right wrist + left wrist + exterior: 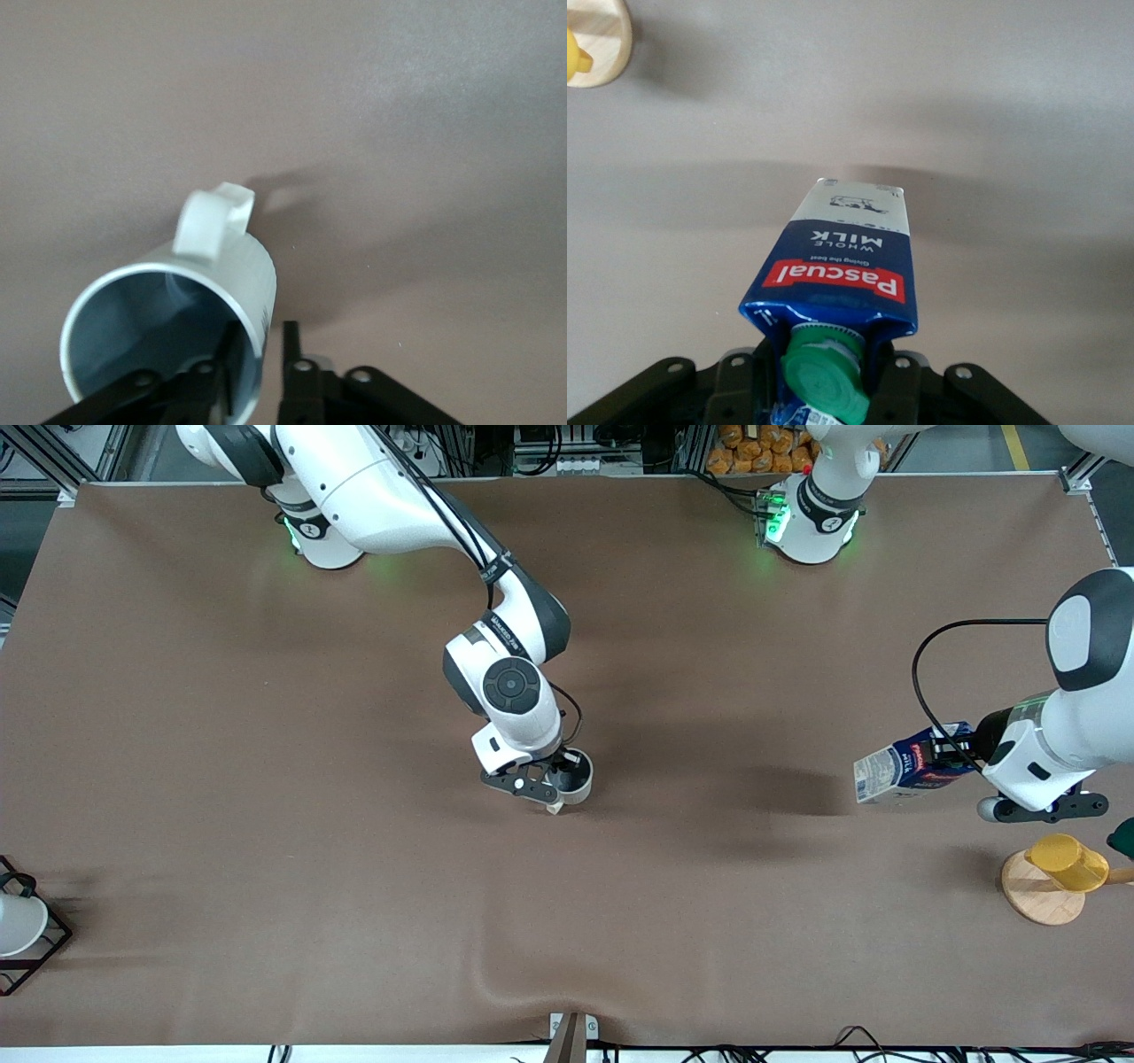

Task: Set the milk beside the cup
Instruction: 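Carry the white mug with the right gripper to the table center, then release the mug with the right gripper while the left gripper carries the milk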

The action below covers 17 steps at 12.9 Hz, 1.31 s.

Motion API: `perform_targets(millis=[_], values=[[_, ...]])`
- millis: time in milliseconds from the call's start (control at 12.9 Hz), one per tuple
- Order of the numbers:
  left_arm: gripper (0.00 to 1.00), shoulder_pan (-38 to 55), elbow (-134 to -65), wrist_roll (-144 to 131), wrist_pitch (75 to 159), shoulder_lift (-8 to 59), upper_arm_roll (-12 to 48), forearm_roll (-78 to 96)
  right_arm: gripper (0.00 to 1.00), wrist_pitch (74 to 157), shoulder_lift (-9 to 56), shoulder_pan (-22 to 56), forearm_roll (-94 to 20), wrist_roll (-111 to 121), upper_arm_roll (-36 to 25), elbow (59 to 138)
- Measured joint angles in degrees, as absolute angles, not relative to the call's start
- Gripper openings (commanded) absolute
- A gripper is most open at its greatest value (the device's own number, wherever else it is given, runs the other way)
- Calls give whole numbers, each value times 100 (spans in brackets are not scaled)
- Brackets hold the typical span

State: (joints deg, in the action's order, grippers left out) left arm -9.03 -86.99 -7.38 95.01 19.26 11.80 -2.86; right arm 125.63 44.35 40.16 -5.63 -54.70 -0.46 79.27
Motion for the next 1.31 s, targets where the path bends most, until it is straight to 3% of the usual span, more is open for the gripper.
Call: perform_targets(millis=[309,541,1005,1314], values=[[31,-904,-8675,-840,9425,1925,1246,-261,100,12422,4191,3715,-563,-5415,-140,7722],[31,-899,-8621,-1141,9206,1869,1487,-248,100,11380,3610,3008,-565,-4395,-148,7685],[30,-803,-8606,-2438,8654,1665,2895,-235,100,10298,2960,1619,-558,-2003,-178,7753],[31,-169,-8641,-4231,8972,1795,3739,-222,100,10164,2064,755,-510,-685,-189,8520]])
